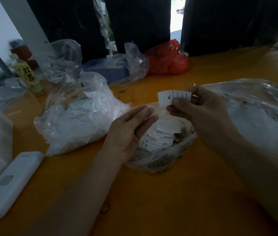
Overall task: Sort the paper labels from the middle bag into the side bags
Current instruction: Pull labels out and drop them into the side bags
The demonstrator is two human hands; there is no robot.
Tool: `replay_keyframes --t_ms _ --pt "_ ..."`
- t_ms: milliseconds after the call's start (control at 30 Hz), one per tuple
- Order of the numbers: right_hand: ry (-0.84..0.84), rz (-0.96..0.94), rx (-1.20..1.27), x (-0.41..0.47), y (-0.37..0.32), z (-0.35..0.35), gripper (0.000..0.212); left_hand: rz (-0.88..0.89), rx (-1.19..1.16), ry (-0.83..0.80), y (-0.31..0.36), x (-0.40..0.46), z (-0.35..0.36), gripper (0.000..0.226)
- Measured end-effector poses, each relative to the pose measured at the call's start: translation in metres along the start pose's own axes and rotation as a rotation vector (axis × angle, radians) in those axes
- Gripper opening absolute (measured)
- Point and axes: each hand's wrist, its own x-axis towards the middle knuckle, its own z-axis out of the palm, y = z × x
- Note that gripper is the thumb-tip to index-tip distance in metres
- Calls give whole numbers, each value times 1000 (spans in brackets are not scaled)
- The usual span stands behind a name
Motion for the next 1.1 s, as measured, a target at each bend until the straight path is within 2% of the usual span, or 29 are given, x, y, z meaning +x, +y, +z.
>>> replay_keyframes --t_ms 300,500,633,833,967,1100 --pt "-4 -93 -404 -4 8 5 10 18 -8 20 0 0 0 19" --pt "-84 -81 -519 -5 13 7 9 57 65 31 -2 -1 2 23" --pt "-86 -49 -517 -3 13 5 6 92 111 52 -3 -2 2 31" --pt "-122 -18 -548 -3 8 4 7 134 201 89 -3 -4 3 30" --pt "-191 -32 -555 -5 11 6 5 136 298 77 -3 -6 5 20" --pt "-38 -99 -538 -6 9 9 14 134 261 110 -2 -7 5 19"
